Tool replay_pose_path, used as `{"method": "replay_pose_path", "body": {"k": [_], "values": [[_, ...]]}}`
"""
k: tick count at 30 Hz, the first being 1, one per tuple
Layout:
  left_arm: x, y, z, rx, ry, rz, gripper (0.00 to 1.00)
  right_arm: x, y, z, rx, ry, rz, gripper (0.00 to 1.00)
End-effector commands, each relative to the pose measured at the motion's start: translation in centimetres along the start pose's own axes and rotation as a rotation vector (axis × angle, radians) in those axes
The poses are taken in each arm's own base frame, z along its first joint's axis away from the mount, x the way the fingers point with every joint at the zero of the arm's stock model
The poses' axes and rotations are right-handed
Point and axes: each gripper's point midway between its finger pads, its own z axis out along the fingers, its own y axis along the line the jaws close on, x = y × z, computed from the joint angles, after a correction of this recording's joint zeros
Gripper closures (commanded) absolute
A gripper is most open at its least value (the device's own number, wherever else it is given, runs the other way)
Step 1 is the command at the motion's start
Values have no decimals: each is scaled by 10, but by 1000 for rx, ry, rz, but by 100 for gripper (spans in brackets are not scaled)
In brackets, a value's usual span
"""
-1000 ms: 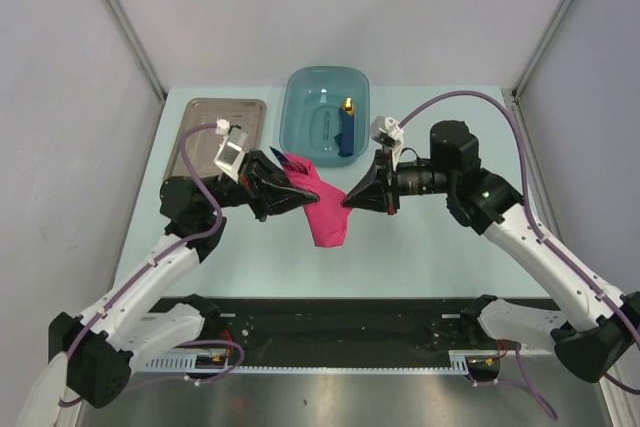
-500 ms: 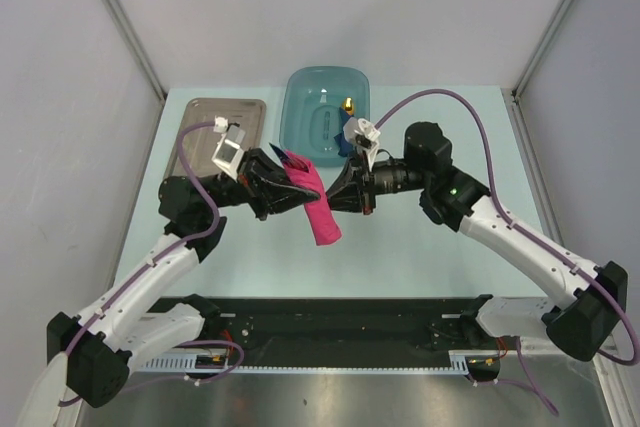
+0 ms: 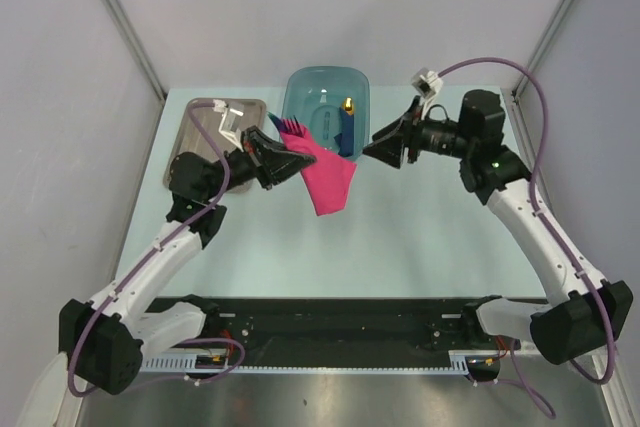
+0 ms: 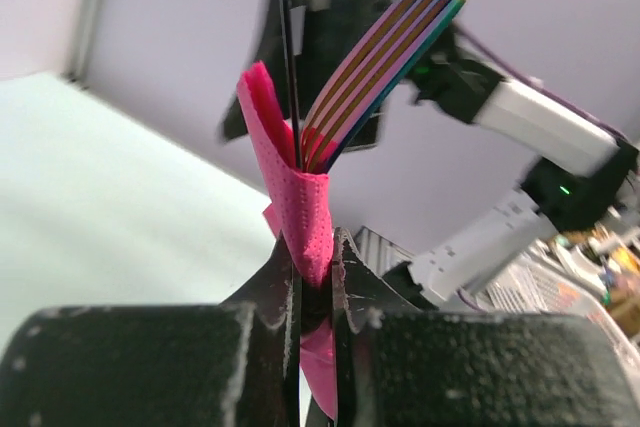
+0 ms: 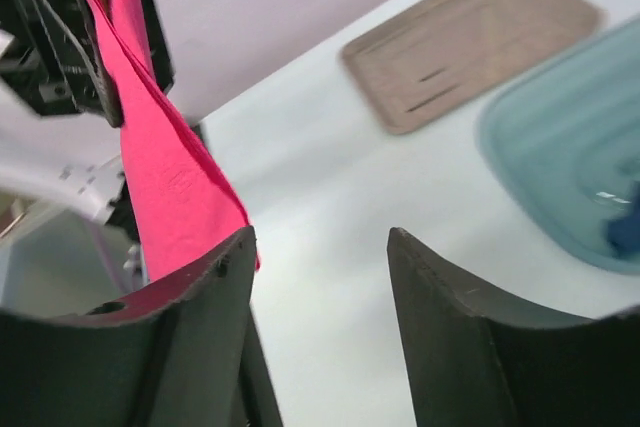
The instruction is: Place the utensils on the paper napkin and roll it up
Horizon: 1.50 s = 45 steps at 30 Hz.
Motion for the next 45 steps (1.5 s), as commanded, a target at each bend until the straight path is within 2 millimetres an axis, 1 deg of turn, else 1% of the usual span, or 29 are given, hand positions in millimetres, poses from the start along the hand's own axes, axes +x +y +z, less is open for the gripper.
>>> {"method": "replay_pose_path", "body": {"k": [1,4,6,7,8,10,11,12,13,14,15,16,19,20,22,27,33,38,41,43,45], "values": [[-32,25,2,-114,-90,13,100,-50,15,-35,103,-100,-73,35],[-34,37,0,-133,-98,-5,100,-60,26,-40,108,-139,-75,32],[-34,41,2,-134,-96,-18,100,-61,38,-36,81,-151,-49,32],[-36,39,2,-125,-100,-17,100,-61,43,-34,71,-153,-49,32],[-36,39,3,-120,-97,-22,100,-55,51,-26,51,-139,-41,32],[-38,36,5,-100,-100,-21,100,-48,58,-18,22,-133,-40,32],[-39,34,5,-93,-101,-14,100,-38,55,-12,17,-119,-20,32],[-39,33,5,-87,-99,-11,100,-34,62,-5,-10,-111,-8,32],[-40,32,5,-82,-101,-13,100,-34,64,1,-23,-118,-20,31],[-39,32,5,-79,-98,-13,100,-28,61,9,-27,-102,-19,31],[-38,29,5,-67,-88,-9,100,-23,66,16,-40,-93,-23,32],[-39,26,5,-59,-92,3,100,-25,64,21,-34,-109,-39,32],[-39,20,4,-32,-88,19,100,-13,67,35,-61,-83,-56,32],[-39,19,4,-28,-89,16,100,-14,66,41,-70,-94,-69,31],[-39,16,4,-17,-89,25,100,-12,69,47,-82,-93,-84,30],[-40,6,1,15,-92,49,100,-1,65,62,-87,-69,-80,29],[-40,-6,0,61,-88,68,100,6,63,72,-98,-50,-69,30],[-41,-13,-1,83,-87,72,100,8,61,76,-106,-45,-62,30],[-42,-12,0,82,-89,67,100,9,68,76,-151,-42,-55,35],[-44,-10,0,80,-95,70,100,9,78,76,-205,-39,-46,43],[-46,-8,2,75,-104,64,100,9,87,75,-255,-41,-50,46]]}}
